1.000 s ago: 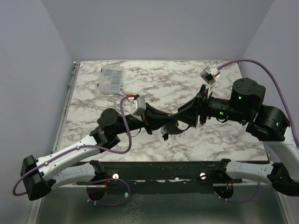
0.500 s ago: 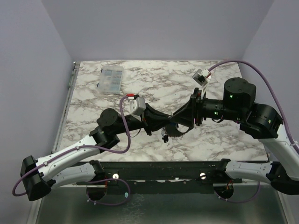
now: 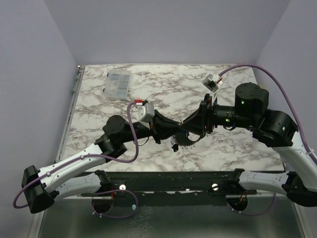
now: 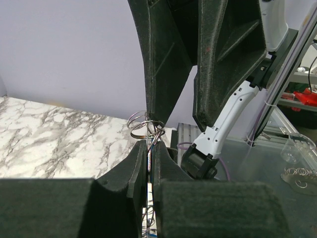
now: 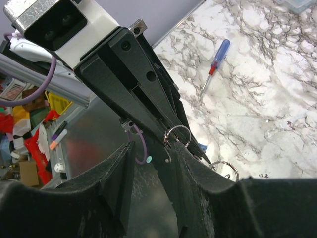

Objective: Put the keys on the keyring

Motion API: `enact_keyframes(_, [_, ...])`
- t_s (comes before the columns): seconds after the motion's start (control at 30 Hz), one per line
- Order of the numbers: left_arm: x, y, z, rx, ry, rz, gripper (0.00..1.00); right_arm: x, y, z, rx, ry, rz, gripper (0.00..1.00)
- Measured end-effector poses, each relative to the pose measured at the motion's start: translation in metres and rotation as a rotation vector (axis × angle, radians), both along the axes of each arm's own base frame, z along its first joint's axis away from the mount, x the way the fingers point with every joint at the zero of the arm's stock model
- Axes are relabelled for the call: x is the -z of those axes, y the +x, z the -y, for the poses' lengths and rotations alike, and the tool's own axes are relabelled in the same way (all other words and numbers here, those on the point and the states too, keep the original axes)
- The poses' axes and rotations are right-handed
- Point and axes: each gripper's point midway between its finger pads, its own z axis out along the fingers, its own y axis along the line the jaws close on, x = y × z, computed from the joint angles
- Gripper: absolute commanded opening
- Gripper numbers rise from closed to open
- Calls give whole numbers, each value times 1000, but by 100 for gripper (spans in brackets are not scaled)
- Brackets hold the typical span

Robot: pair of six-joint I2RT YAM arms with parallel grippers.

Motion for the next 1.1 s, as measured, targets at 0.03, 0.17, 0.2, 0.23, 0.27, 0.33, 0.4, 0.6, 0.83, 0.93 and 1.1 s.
enact_keyframes(0.03, [0,0,0,0,0,0,0,0,0,0,2,-1,0,46])
enact_keyframes(0.17, [0,-1,0,4,0,0,0,1,3,1,20,-4,3,50])
enact_keyframes(0.2, [0,-1,0,6,0,0,0,1,5,1,26,-5,6,50])
enact_keyframes(0.23, [0,-1,0,8,1,-1,0,1,5,1,30,-6,7,50])
enact_keyframes(0.27, [0,-2,0,10,1,0,0,1,6,2,36,-6,8,49])
enact_keyframes(0.33, [0,-3,0,15,2,-1,0,1,8,2,46,-8,11,48])
enact_keyframes(0.4, [0,-3,0,18,2,-2,0,1,8,3,49,-9,12,46])
enact_keyframes(0.6, [3,-3,2,24,8,-9,0,3,9,1,47,-8,7,37])
enact_keyframes(0.83, [5,-3,3,27,13,-13,0,12,9,-6,25,-19,-21,18])
enact_keyframes(0.93, [5,-4,3,31,14,-12,0,15,9,-6,27,-25,-28,10])
enact_keyframes(1.1, [5,-5,3,37,15,-10,0,15,8,-6,30,-19,-31,9])
